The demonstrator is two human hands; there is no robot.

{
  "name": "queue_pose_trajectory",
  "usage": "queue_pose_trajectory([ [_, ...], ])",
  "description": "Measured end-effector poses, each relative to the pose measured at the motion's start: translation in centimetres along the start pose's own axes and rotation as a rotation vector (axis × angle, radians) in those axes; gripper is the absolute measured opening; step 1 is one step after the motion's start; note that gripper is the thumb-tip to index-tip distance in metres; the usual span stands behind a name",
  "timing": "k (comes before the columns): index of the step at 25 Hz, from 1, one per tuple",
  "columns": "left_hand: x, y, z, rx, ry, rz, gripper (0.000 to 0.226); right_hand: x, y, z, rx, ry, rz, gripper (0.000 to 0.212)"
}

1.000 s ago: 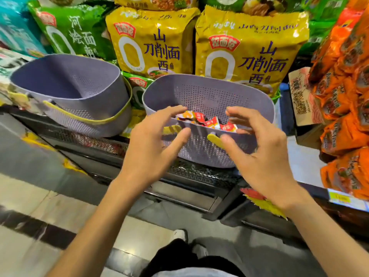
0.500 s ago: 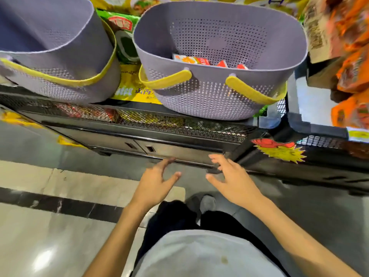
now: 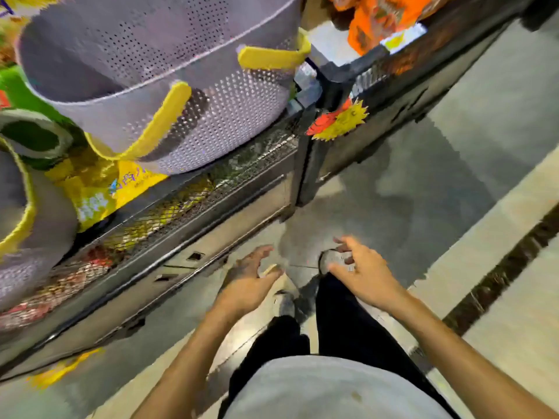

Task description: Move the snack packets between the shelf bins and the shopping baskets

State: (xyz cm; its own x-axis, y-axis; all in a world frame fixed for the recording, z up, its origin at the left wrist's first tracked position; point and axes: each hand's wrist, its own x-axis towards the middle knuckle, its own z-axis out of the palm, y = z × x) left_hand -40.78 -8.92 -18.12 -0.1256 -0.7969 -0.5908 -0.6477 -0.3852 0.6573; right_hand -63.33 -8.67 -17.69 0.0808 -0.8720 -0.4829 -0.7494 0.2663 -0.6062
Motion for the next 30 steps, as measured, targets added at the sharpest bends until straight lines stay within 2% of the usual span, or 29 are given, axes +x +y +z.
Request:
queue_pose_trajectory([
  [4, 1.0, 4.5, 3.3, 0.193, -0.238, 0.236, 0.052, -7.2, 4.2, 0.9, 0.188, 0.238, 0.264, 0.049],
  [8, 1.0, 8.5, 8.7, 0.392, -0.411, 0.467, 0.051, -14.3, 8.5, 2.9, 0.393, 0.434, 0.483, 0.048],
  [13, -3.6, 12.8, 18.9, 0.615, -0.659, 0.673, 0.053, -24.8, 13.1, 6.8, 0.609, 0.627, 0.713, 0.047],
  [22, -14.6, 13.1, 36.6, 0.714, -0.945, 0.751, 0.045, -40.5, 22.0, 12.1, 0.878, 0.953, 1.007, 0.046],
  [27, -15.6, 14.3, 43.2, 0.806, -1.006, 0.72, 0.044, -45.5, 28.3, 10.2, 0.959, 1.101, 1.101, 0.045],
  [30, -16.2, 16.8, 49.7, 0.88, -1.053, 0.692, 0.044, -48.0, 33.8, 8.2, 0.997, 1.16, 1.157, 0.044],
])
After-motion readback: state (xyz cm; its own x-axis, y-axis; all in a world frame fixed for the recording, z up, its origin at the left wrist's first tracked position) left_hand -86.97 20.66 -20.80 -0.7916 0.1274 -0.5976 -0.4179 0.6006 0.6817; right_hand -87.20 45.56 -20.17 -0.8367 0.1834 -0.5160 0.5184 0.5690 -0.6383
